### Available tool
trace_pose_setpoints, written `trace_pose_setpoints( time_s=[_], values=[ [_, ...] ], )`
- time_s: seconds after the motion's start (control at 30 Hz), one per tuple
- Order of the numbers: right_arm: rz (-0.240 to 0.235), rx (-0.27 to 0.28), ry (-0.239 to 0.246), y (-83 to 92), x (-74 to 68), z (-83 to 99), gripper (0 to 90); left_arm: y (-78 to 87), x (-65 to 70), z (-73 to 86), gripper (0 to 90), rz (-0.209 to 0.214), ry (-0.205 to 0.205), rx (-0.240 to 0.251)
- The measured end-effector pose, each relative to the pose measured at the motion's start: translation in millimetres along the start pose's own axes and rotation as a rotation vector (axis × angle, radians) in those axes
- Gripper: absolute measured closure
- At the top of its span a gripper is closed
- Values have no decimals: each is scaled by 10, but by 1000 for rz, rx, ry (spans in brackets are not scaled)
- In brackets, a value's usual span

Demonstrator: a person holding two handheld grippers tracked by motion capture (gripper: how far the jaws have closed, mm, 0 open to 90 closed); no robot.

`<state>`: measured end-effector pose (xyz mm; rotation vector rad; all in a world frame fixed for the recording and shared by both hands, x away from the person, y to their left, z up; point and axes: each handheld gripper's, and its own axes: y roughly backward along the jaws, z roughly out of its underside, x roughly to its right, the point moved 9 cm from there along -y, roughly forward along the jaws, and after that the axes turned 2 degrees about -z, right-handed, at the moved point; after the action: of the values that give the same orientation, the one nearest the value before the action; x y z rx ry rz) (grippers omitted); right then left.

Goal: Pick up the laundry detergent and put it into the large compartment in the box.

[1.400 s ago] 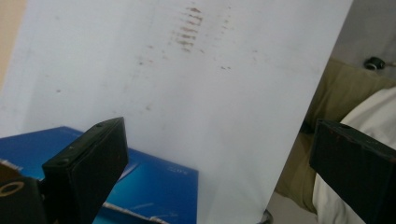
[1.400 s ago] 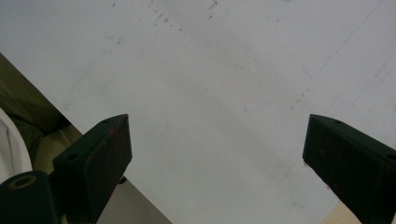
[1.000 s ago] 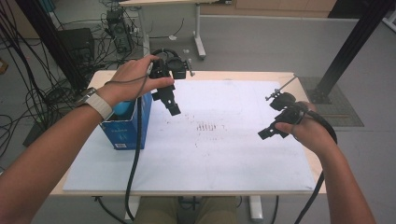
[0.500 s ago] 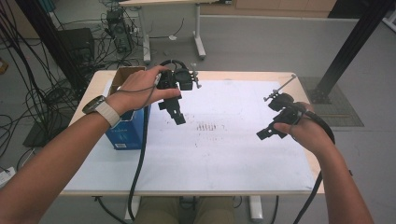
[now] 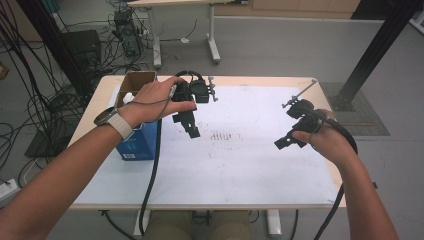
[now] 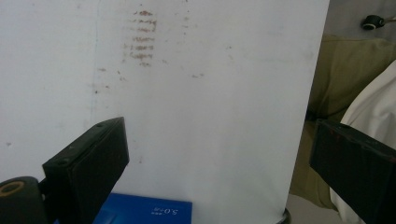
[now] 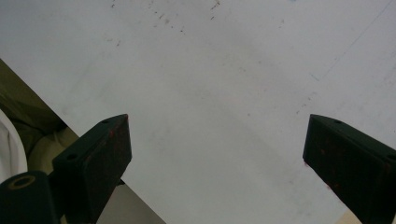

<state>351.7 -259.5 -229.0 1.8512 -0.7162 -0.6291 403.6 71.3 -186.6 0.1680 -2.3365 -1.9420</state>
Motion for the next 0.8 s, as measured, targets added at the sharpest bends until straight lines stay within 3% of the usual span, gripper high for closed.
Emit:
trace_pose_setpoints(
  time_s=[0.8],
  values=[
    [2,4,-10,-2,4,57,78,-65,21,-36,52,1,-5,-7]
  ],
)
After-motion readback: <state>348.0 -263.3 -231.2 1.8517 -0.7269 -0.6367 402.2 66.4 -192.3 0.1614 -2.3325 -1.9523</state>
